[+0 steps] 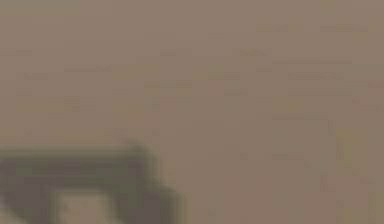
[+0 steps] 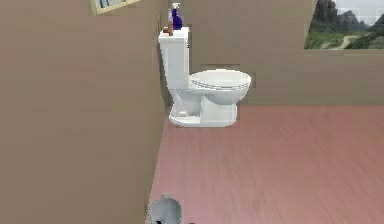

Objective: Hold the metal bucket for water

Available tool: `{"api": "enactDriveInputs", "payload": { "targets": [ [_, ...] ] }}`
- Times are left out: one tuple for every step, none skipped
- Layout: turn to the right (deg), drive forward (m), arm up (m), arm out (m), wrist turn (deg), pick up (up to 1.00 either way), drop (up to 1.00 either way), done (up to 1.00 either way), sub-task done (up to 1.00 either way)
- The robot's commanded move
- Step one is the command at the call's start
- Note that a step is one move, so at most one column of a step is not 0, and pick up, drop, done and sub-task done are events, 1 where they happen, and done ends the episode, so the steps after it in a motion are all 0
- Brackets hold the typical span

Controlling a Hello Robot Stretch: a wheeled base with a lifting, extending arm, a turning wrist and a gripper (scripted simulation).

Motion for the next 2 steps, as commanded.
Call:
{"api": "enactDriveInputs", "payload": {
  "targets": [
    [0.0, 0.0, 0.1, 0.0, 0.0, 0.0, 0.0, 0.0, 0.0],
    [0.0, 0.0, 0.0, 0.0, 0.0, 0.0, 0.0, 1.0, 0.0]
  ]
}}
